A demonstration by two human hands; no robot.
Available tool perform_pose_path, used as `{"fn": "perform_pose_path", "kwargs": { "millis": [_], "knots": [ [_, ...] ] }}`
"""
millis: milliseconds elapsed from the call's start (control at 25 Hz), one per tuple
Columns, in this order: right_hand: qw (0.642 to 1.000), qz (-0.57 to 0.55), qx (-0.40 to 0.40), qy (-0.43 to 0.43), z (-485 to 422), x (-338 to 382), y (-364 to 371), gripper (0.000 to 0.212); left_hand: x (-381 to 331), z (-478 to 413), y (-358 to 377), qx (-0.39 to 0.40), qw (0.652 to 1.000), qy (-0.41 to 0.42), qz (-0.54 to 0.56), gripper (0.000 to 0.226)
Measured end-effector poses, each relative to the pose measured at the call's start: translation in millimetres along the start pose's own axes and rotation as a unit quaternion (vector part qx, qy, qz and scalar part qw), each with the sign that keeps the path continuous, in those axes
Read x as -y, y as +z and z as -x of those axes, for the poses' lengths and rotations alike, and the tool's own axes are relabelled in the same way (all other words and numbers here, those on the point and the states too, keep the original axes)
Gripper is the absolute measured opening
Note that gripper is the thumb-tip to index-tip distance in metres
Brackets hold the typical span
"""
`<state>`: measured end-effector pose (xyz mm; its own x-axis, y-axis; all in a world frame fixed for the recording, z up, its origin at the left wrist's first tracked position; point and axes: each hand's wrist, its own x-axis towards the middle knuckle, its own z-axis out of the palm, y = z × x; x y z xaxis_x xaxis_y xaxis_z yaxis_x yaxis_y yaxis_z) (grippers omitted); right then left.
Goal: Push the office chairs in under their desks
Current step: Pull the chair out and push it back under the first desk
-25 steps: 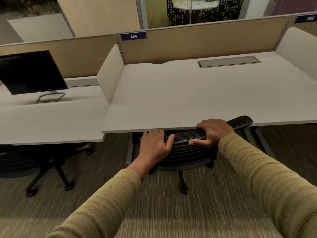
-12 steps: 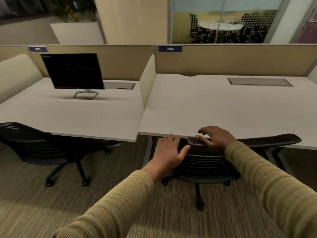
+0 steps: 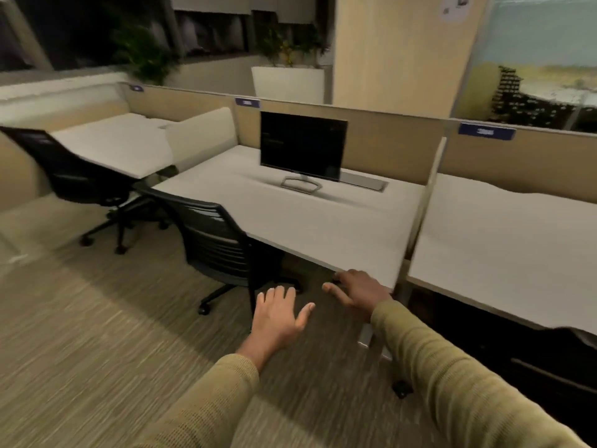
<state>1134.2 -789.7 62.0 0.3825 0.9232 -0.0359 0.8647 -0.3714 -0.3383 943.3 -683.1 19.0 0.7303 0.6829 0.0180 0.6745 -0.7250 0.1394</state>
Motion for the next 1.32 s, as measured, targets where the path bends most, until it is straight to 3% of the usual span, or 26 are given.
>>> {"fn": "perform_pose_path", "kwargs": {
  "millis": [400,520,600,720,880,1320],
  "knots": [
    [0.965,0.065,0.096,-0.236,-121.1,276.0,100.0,0.092,254.4,94.7,-54.7,-0.063,0.957,-0.282,-0.017,0.066],
    [0.953,0.073,0.108,-0.275,-152.3,342.3,126.6,0.077,314.7,111.9,-63.5,-0.068,0.939,-0.336,-0.033,0.066],
    [0.946,0.064,0.111,-0.297,-175.1,381.0,143.2,0.077,353.7,113.3,-67.0,-0.067,0.931,-0.357,-0.045,0.066],
    [0.935,0.048,0.117,-0.331,-222.0,431.6,166.8,0.093,413.1,98.2,-70.5,-0.058,0.922,-0.38,-0.053,0.067],
    [0.924,0.059,0.12,-0.357,-295.0,482.5,192.0,0.077,482.6,62.7,-77.8,-0.052,0.917,-0.391,-0.055,0.07],
    [0.896,0.082,0.13,-0.418,-429.3,616.9,243.8,0.076,657.9,-6.9,-99.4,-0.063,0.909,-0.408,-0.056,0.073]
  ]
}}
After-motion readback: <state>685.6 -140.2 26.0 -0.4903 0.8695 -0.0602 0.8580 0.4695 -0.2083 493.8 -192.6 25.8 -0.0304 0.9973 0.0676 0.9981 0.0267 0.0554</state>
